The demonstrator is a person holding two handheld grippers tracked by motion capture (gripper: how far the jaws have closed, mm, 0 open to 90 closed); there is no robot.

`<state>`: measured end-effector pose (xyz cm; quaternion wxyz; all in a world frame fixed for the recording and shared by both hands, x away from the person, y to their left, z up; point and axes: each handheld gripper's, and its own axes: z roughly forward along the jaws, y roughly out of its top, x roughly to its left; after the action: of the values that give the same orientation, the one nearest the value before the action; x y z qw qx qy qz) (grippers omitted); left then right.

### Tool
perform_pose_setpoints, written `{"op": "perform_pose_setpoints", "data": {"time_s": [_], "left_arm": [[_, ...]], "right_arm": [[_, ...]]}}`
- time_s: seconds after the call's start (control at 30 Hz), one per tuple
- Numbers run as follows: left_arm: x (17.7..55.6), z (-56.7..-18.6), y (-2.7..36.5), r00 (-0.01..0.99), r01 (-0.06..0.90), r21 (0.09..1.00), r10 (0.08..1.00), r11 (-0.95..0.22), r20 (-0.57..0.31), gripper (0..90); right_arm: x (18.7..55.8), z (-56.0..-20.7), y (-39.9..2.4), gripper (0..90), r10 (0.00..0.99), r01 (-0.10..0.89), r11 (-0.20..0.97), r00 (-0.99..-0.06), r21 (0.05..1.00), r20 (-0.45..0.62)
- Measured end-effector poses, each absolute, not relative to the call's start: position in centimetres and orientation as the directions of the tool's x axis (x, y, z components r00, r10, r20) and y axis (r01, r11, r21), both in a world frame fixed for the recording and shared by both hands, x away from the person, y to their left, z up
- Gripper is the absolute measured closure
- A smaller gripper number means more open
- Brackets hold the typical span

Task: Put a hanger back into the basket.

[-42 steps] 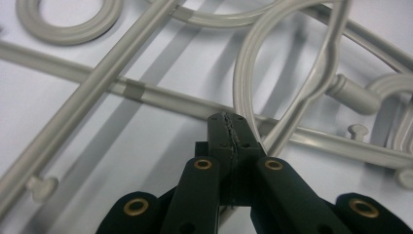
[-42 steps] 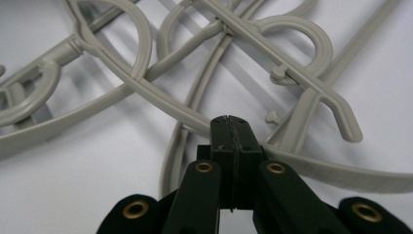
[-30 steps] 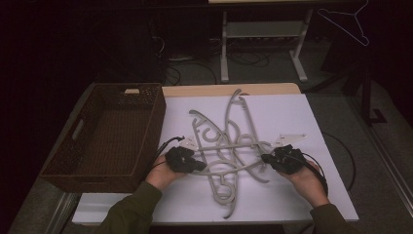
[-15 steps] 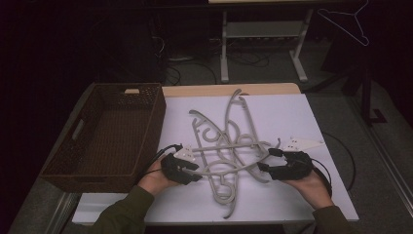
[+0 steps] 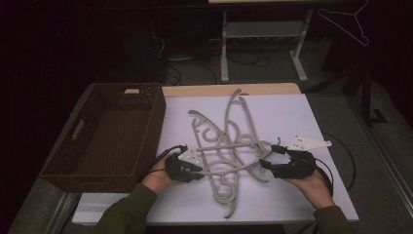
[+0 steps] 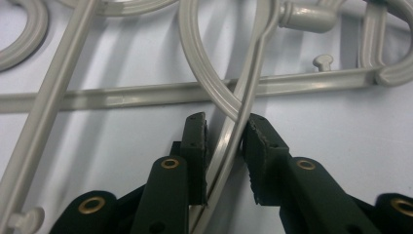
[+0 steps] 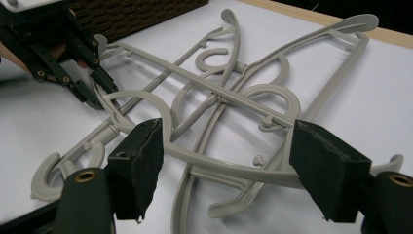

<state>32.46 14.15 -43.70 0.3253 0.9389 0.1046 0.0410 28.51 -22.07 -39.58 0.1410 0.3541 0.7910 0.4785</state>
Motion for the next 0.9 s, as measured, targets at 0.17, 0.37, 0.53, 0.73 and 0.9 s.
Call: {"op": "perform_pose_setpoints", "data": {"time_s": [0.17,0.37,0.53,0.73,0.9], "left_arm": [[32.2,-43.6,13.8,0.979,0.14,0.628,0.202,-0.766,0.029,80.3],[32.3,-43.3,13.7,0.978,0.14,0.637,0.204,-0.758,0.028,81.2],[32.2,-42.6,13.6,0.975,0.145,0.658,0.221,-0.739,0.034,81.5],[32.1,-41.0,13.6,0.965,0.181,0.709,0.263,-0.682,0.007,81.8],[32.4,-39.8,13.7,0.958,0.208,0.732,0.286,-0.649,-0.019,81.8]], "right_arm": [[28.5,-39.5,-22.3,27.6,0.702,0.421,0.283,-0.704,0.862,0.113],[28.5,-39.5,-22.4,27.6,0.709,0.418,0.278,-0.697,0.865,0.109],[28.5,-39.4,-22.6,25.2,0.719,0.424,0.263,-0.685,0.867,0.117],[28.3,-39.4,-23.0,18.1,0.734,0.422,0.235,-0.668,0.876,0.125],[28.0,-39.4,-23.5,18.1,0.736,0.425,0.218,-0.662,0.878,0.138]]}}
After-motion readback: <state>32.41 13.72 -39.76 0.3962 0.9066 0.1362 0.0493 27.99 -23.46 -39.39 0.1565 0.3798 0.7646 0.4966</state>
